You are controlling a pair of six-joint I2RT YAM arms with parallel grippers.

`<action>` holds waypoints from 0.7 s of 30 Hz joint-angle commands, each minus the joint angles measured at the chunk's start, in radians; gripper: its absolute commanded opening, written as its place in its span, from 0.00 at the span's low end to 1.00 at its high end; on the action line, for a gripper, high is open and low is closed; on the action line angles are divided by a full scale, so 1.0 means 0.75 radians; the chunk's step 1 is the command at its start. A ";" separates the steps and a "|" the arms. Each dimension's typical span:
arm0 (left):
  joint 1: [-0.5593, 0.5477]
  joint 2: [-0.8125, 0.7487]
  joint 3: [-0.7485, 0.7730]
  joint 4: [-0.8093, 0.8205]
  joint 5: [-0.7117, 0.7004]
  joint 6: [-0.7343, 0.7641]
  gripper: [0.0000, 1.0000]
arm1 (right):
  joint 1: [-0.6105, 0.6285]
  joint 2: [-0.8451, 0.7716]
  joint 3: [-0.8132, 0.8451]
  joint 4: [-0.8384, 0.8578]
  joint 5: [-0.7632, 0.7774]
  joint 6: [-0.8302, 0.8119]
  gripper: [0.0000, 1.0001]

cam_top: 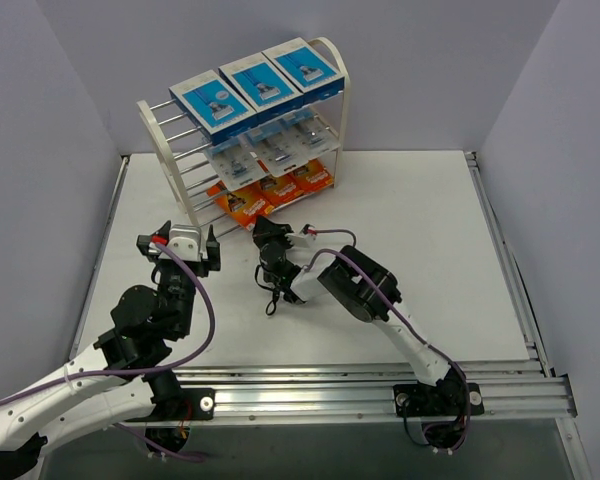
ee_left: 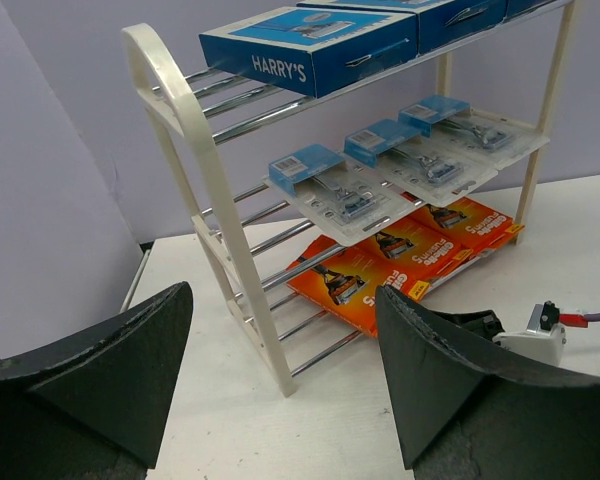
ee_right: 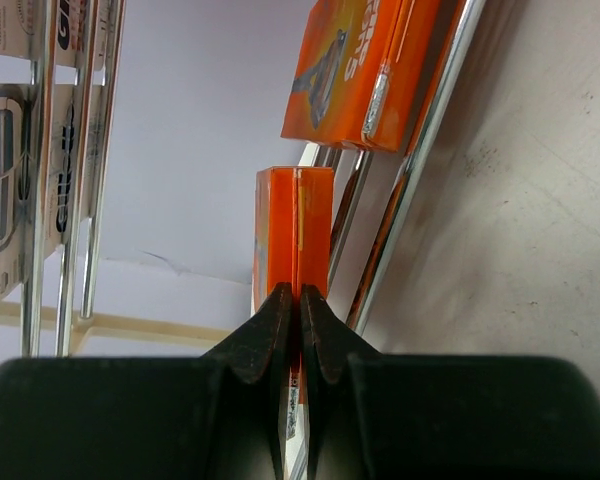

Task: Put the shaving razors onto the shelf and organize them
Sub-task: Place the shaving razor onto shelf

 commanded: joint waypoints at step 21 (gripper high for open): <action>-0.007 -0.003 0.024 -0.016 0.047 -0.072 0.82 | -0.004 0.082 0.168 0.582 0.130 -0.009 0.00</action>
